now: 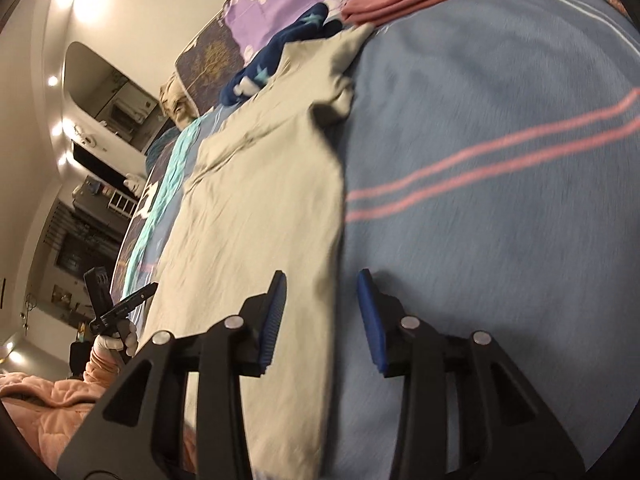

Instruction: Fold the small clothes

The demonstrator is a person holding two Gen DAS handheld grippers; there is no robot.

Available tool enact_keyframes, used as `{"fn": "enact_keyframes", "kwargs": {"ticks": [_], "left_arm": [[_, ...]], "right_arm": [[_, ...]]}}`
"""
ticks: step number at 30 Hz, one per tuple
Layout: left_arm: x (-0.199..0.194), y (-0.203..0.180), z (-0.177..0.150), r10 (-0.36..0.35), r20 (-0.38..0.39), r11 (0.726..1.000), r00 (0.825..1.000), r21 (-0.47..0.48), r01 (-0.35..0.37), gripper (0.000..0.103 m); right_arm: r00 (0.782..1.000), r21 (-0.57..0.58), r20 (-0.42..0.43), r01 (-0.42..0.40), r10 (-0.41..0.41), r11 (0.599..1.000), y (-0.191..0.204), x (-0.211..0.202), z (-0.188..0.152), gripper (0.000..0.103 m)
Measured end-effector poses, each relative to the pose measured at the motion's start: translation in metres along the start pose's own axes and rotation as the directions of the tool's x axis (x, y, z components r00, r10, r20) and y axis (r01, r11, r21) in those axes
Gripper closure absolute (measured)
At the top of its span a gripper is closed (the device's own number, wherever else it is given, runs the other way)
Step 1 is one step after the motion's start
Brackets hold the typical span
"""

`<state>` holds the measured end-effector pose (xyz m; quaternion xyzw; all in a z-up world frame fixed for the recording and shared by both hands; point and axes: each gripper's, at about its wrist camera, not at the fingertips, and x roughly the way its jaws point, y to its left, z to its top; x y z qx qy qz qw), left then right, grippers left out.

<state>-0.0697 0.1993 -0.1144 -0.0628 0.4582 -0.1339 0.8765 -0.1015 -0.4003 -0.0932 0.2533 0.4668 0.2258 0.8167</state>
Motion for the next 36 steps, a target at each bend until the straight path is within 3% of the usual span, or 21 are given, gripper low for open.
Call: {"fn": "enact_keyframes", "kwargs": {"ticks": [11,17,19,20,21,22,23,26,29,33,34,36], "left_arm": [[-0.043,-0.001,-0.062,-0.188,-0.045,0.981,0.981,-0.063,0.185,0.033],[-0.029,0.007,-0.053,-0.301,0.003,0.947,0.953,-0.116,0.3,0.032],[-0.024,0.01,-0.048,-0.325,0.026,0.933,0.945,-0.156,0.325,0.032],[-0.025,0.009,-0.048,-0.313,0.03,0.936,0.949,-0.161,0.314,0.041],[-0.026,0.008,-0.048,-0.281,0.028,0.946,0.959,-0.161,0.282,0.065],[-0.028,0.007,-0.051,-0.256,0.023,0.952,0.966,-0.169,0.257,0.079],[-0.028,0.008,-0.052,-0.285,0.028,0.937,0.958,-0.204,0.284,0.093],[-0.033,0.006,-0.046,-0.282,0.075,0.916,0.957,-0.277,0.291,0.101],[-0.06,-0.011,-0.02,-0.345,0.222,0.894,0.912,-0.22,0.391,0.101],[-0.105,-0.041,0.02,-0.381,0.377,0.889,0.844,-0.101,0.446,0.101],[-0.117,-0.047,0.027,-0.394,0.414,0.883,0.821,-0.079,0.463,0.101],[-0.141,-0.056,0.034,-0.425,0.475,0.864,0.771,-0.04,0.501,0.101]], "right_arm": [[0.997,0.05,-0.012,-0.08,0.081,0.996,-0.001,-0.029,-0.08,0.064],[0.984,0.049,-0.034,-0.172,0.174,0.984,0.007,-0.001,-0.061,0.063],[0.984,0.039,-0.047,-0.169,0.171,0.985,0.013,0.009,-0.053,0.066],[0.985,0.039,-0.047,-0.163,0.165,0.986,0.015,0.01,-0.05,0.069],[0.987,0.045,-0.043,-0.155,0.157,0.987,0.016,0.01,-0.049,0.081],[0.987,0.058,-0.037,-0.151,0.154,0.987,0.015,0.01,-0.048,0.093],[0.987,0.075,-0.03,-0.155,0.157,0.985,0.013,0.008,-0.049,0.095],[0.981,0.115,-0.003,-0.194,0.196,0.974,0.01,0.005,-0.045,0.1],[0.971,0.059,0.048,-0.236,0.233,0.97,0.024,-0.014,-0.033,0.1],[0.928,-0.102,0.186,-0.309,0.323,0.946,0.066,-0.064,-0.005,0.101],[0.915,-0.139,0.218,-0.316,0.34,0.939,0.075,-0.08,-0.002,0.101],[0.907,-0.217,0.287,-0.251,0.307,0.943,0.097,-0.115,-0.001,0.101]]}}
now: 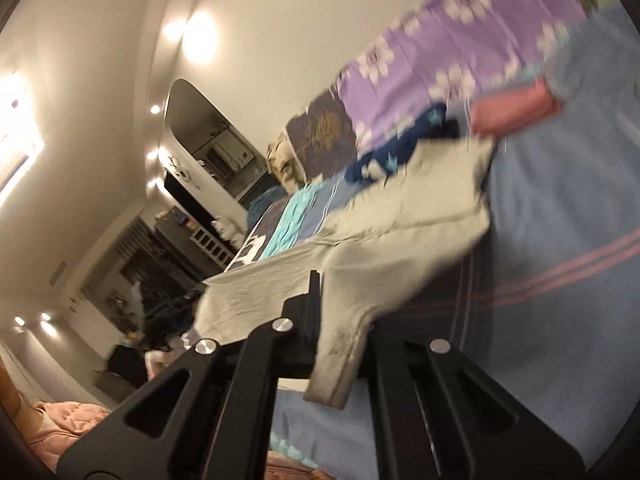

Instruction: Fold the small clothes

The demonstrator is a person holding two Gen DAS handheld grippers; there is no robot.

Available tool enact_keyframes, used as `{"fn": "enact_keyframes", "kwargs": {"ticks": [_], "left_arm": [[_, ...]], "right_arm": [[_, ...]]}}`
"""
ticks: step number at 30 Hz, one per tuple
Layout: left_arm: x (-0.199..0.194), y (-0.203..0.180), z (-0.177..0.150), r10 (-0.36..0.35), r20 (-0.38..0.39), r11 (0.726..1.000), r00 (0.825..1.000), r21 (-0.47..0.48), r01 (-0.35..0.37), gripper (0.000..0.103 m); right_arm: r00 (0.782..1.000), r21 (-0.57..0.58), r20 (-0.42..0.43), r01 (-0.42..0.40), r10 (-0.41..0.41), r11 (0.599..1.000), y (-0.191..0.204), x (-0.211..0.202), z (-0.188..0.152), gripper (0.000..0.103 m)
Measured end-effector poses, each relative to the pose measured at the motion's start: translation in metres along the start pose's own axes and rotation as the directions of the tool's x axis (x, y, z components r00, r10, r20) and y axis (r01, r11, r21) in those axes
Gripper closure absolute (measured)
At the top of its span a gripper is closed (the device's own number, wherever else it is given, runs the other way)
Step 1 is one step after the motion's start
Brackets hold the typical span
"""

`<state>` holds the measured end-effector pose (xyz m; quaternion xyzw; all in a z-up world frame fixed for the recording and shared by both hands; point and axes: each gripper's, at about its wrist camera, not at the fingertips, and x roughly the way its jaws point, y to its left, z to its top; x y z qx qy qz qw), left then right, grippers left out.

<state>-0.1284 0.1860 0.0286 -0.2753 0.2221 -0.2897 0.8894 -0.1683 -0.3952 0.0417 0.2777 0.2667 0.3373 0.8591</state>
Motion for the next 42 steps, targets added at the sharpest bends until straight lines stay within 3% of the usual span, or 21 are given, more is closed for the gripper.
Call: {"fn": "enact_keyframes", "kwargs": {"ticks": [4,7,11,15,21,31,34,36,37,39,42], "left_arm": [[-0.031,-0.033,0.001,-0.083,0.058,0.995,0.995,0.052,0.08,0.101],[-0.048,-0.043,-0.01,-0.057,0.053,0.997,0.997,0.053,0.054,0.101],[-0.042,-0.039,-0.017,0.002,0.005,1.0,1.0,0.013,-0.002,0.101],[-0.028,-0.023,-0.012,-0.007,-0.02,0.999,1.0,-0.036,0.006,0.101],[0.01,0.005,0.01,-0.006,-0.025,0.997,1.0,-0.081,0.004,0.101],[0.122,0.07,0.075,0.129,-0.117,0.983,0.985,-0.119,-0.143,0.1],[0.166,0.109,0.072,0.228,-0.189,0.957,0.955,-0.136,-0.255,0.1],[0.189,0.137,0.059,0.248,-0.266,0.935,0.931,-0.185,-0.302,0.1],[0.196,0.15,0.05,0.257,-0.298,0.923,0.919,-0.208,-0.325,0.1],[0.199,0.165,0.039,0.265,-0.329,0.911,0.907,-0.224,-0.347,0.1],[0.188,0.172,0.032,0.272,-0.33,0.906,0.904,-0.229,-0.356,0.098]], "right_arm": [[0.994,-0.12,0.11,0.026,-0.013,0.992,0.041,-0.053,0.001,0.101],[0.985,-0.156,0.16,0.09,-0.065,0.984,0.054,-0.087,-0.008,0.1],[0.985,-0.152,0.089,0.159,-0.147,0.975,0.048,-0.083,-0.015,0.098],[0.989,-0.104,0.045,0.146,-0.142,0.984,0.027,-0.053,-0.005,0.098],[0.991,0.05,0.065,0.114,-0.117,0.992,-0.026,-0.014,0.042,0.098],[0.988,0.177,-0.056,0.152,-0.144,0.972,-0.122,0.119,0.133,0.098],[0.955,0.215,-0.165,0.278,-0.246,0.936,-0.166,0.174,0.133,0.094],[0.912,0.246,-0.265,0.378,-0.313,0.893,-0.198,0.203,0.117,0.094],[0.901,0.253,-0.294,0.395,-0.319,0.883,-0.208,0.212,0.11,0.094],[0.892,0.258,-0.319,0.406,-0.319,0.877,-0.22,0.218,0.095,0.094],[0.895,0.257,-0.325,0.396,-0.307,0.882,-0.22,0.21,0.087,0.091]]}}
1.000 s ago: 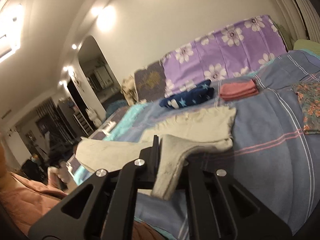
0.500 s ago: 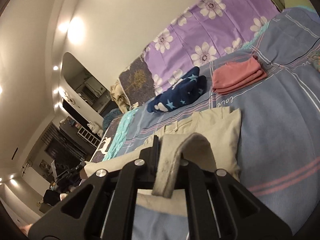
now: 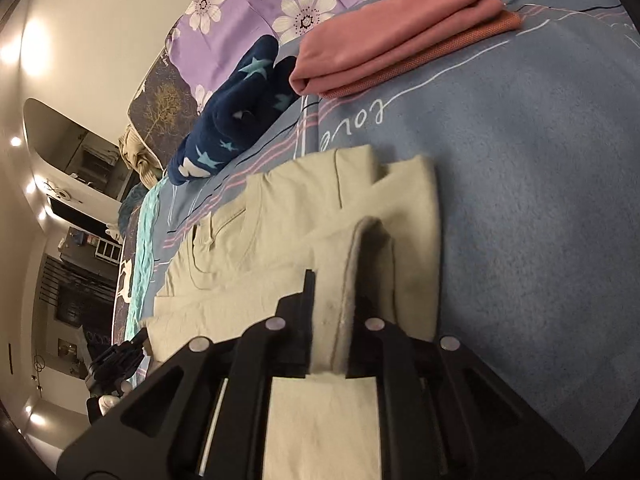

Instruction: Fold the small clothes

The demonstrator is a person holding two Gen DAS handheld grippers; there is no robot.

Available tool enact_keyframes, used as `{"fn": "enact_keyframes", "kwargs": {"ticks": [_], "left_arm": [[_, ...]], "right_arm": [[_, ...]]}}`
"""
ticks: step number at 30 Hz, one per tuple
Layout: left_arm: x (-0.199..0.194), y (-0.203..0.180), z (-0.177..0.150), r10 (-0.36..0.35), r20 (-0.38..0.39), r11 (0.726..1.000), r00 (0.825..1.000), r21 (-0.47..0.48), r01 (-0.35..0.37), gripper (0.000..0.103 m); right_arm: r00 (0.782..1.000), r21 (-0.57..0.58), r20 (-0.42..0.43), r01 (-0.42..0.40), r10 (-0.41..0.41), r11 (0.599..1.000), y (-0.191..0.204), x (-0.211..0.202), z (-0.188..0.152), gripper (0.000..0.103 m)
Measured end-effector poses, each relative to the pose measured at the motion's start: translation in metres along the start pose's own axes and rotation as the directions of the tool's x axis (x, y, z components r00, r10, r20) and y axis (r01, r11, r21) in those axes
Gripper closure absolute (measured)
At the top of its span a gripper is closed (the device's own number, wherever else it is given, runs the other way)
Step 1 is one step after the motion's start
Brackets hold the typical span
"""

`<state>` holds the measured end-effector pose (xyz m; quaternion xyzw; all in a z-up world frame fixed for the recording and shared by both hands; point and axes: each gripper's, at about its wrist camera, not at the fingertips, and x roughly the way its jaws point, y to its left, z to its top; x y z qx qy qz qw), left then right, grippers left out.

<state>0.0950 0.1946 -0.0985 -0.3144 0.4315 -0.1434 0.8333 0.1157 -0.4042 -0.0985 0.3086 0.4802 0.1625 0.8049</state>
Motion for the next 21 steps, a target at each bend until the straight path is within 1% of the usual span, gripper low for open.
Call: {"fn": "enact_keyframes", "kwargs": {"ticks": [1,3,6,8,9,10,12,13,15,18,19,21], "left_arm": [[-0.005,0.002,-0.001,-0.003,0.005,1.0,1.0,-0.002,0.003,0.097],[-0.013,0.004,-0.006,0.0,0.016,1.0,1.0,0.002,0.0,0.085],[-0.02,0.003,-0.013,0.011,0.013,1.0,1.0,0.024,-0.012,0.073],[-0.015,-0.002,-0.015,0.025,-0.001,0.998,1.0,0.049,-0.025,0.072],[-0.013,-0.005,-0.016,0.04,-0.006,0.997,0.999,0.07,-0.039,0.073],[-0.011,-0.007,-0.017,0.059,-0.008,0.995,0.998,0.086,-0.058,0.073],[-0.007,-0.011,-0.017,0.105,-0.017,0.988,0.994,0.119,-0.102,0.097],[-0.005,-0.013,-0.016,0.127,-0.019,0.984,0.992,0.131,-0.124,0.097],[-0.007,-0.016,-0.013,0.128,-0.019,0.982,0.992,0.14,-0.124,0.098],[-0.012,-0.025,0.001,0.07,0.003,0.987,0.998,0.147,-0.07,0.098],[-0.014,-0.031,0.01,0.051,0.029,0.987,0.998,0.153,-0.055,0.098],[-0.014,-0.046,0.03,0.034,0.086,0.981,0.996,0.188,-0.049,0.098]], "right_arm": [[1.0,-0.01,0.001,0.006,-0.006,1.0,0.0,-0.004,-0.001,0.09],[1.0,-0.042,0.007,0.027,-0.027,0.999,0.003,-0.014,-0.005,0.089],[0.999,-0.074,0.008,0.034,-0.033,0.997,0.005,-0.024,-0.01,0.089],[1.0,-0.094,0.005,0.03,-0.029,0.995,0.009,-0.029,-0.014,0.09],[0.999,-0.104,0.008,0.032,-0.032,0.994,0.011,-0.029,-0.015,0.096],[0.999,-0.113,0.01,0.036,-0.035,0.993,0.013,-0.029,-0.015,0.098],[0.999,-0.118,0.013,0.038,-0.036,0.992,0.015,-0.029,-0.015,0.099],[0.999,-0.115,0.013,0.032,-0.031,0.993,0.016,-0.03,-0.014,0.1],[1.0,-0.098,0.016,-0.001,0.002,0.995,0.016,-0.031,-0.012,0.1],[0.997,-0.062,0.031,-0.063,0.065,0.996,0.016,-0.035,0.001,0.1],[0.996,-0.047,0.041,-0.079,0.081,0.996,0.016,-0.035,0.007,0.1],[0.992,-0.014,0.078,-0.094,0.095,0.995,0.018,-0.034,0.027,0.1]]}}
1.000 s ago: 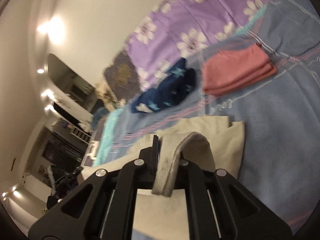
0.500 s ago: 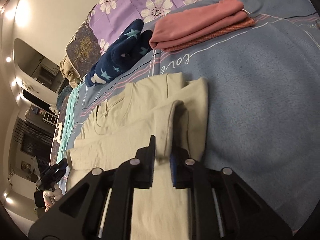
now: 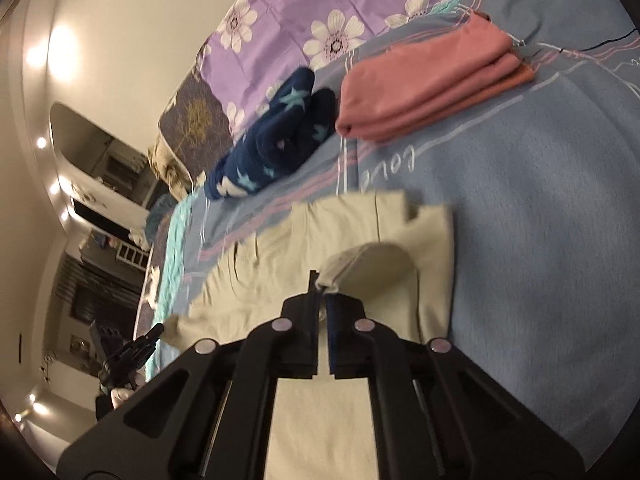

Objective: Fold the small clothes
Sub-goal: 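Release the hem and press the folded shirt flat with both tools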

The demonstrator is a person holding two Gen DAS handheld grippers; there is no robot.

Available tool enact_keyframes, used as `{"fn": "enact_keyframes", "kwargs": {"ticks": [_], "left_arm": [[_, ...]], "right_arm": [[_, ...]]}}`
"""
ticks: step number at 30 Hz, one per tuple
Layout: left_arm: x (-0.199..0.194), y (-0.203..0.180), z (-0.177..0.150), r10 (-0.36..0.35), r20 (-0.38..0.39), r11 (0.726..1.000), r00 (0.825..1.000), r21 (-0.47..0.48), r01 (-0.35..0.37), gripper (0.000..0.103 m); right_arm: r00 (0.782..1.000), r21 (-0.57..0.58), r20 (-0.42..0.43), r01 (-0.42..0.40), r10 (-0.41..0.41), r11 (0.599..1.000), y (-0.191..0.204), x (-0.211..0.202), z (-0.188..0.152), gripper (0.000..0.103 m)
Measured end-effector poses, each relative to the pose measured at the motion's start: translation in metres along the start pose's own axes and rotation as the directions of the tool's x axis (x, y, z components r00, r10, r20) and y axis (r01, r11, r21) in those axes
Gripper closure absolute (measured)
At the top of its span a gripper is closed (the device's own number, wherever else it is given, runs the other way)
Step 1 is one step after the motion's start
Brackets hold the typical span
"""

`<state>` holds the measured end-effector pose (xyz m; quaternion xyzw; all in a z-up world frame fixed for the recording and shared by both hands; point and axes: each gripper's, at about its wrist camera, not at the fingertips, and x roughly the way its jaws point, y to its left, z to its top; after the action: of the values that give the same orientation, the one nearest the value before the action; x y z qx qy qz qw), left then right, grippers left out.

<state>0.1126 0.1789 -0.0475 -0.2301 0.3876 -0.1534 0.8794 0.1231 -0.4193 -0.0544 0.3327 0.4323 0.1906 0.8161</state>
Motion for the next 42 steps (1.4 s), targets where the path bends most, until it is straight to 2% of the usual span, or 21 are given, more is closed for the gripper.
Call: {"fn": "enact_keyframes", "kwargs": {"ticks": [3,5,7,8,10,12,14,17,20,22,23,24,25,29,30,31,32,39,42], "left_arm": [[0.011,-0.009,0.034,0.031,0.079,0.999,0.996,0.034,-0.033,0.098],[0.025,-0.001,0.049,0.102,0.106,0.995,0.989,0.0,-0.103,0.098],[0.034,0.006,0.053,0.164,0.111,0.986,0.98,-0.01,-0.164,0.097],[0.037,0.008,0.052,0.19,0.109,0.982,0.976,-0.011,-0.19,0.093],[0.036,0.017,0.049,0.188,0.102,0.982,0.977,-0.015,-0.187,0.083],[0.035,0.025,0.045,0.183,0.096,0.983,0.978,-0.02,-0.182,0.067],[0.042,0.031,0.043,0.177,0.057,0.984,0.983,-0.009,-0.176,0.061],[0.061,0.035,0.042,0.187,-0.021,0.982,0.982,0.017,-0.187,0.06],[0.084,0.042,0.039,0.211,-0.102,0.977,0.972,0.025,-0.209,0.06],[0.093,0.045,0.039,0.222,-0.119,0.975,0.968,0.028,-0.22,0.062],[0.094,0.045,0.04,0.213,-0.112,0.977,0.971,0.026,-0.212,0.072],[0.094,0.046,0.041,0.199,-0.109,0.98,0.974,0.02,-0.198,0.088],[0.093,0.046,0.043,0.179,-0.103,0.984,0.979,0.01,-0.179,0.091],[0.092,0.04,0.047,0.175,-0.087,0.984,0.981,0.048,-0.172,0.094],[0.092,0.037,0.047,0.179,-0.086,0.983,0.98,0.055,-0.175,0.094],[0.091,0.036,0.047,0.18,-0.081,0.983,0.98,0.06,-0.176,0.095],[0.089,0.035,0.047,0.181,-0.073,0.982,0.981,0.061,-0.176,0.095],[0.062,0.009,0.058,0.118,0.03,0.988,0.993,0.099,-0.12,0.096],[0.057,-0.007,0.07,0.12,0.075,0.981,0.99,0.141,-0.13,0.096]], "right_arm": [[0.999,0.006,0.046,-0.005,0.004,1.0,0.005,0.008,0.023,0.1],[0.998,-0.003,0.053,0.037,-0.037,0.999,0.006,0.019,0.036,0.091],[0.99,-0.018,0.045,0.133,-0.132,0.991,0.004,0.028,0.042,0.074],[0.988,-0.037,0.042,0.151,-0.149,0.988,0.004,0.029,0.041,0.074],[0.987,-0.086,0.041,0.157,-0.154,0.984,0.004,0.028,0.038,0.07],[0.982,-0.12,0.041,0.189,-0.185,0.975,-0.001,0.027,0.037,0.068],[0.977,-0.12,0.027,0.212,-0.21,0.97,-0.008,0.031,0.039,0.068],[0.974,-0.129,0.005,0.225,-0.226,0.966,-0.014,0.04,0.043,0.066],[0.969,-0.155,-0.008,0.243,-0.248,0.957,-0.014,0.054,0.048,0.064],[0.969,-0.16,-0.018,0.242,-0.247,0.957,-0.014,0.061,0.05,0.064],[0.968,-0.164,-0.018,0.242,-0.248,0.956,-0.013,0.063,0.05,0.064],[0.968,-0.17,-0.016,0.245,-0.252,0.954,-0.012,0.064,0.051,0.064],[0.966,-0.188,-0.007,0.252,-0.258,0.949,-0.009,0.066,0.051,0.064],[0.959,-0.273,0.008,0.276,-0.284,0.922,0.005,0.074,0.051,0.065],[0.954,-0.287,0.005,0.289,-0.3,0.913,0.006,0.076,0.051,0.085],[0.946,-0.305,0.003,0.309,-0.323,0.901,0.008,0.079,0.05,0.099],[0.937,-0.318,0.016,0.337,-0.35,0.886,0.01,0.079,0.049,0.099],[0.966,-0.301,0.137,0.252,-0.22,0.92,0.029,0.038,0.051,0.099],[0.96,-0.299,0.187,0.259,-0.21,0.919,0.038,0.03,0.062,0.099]]}}
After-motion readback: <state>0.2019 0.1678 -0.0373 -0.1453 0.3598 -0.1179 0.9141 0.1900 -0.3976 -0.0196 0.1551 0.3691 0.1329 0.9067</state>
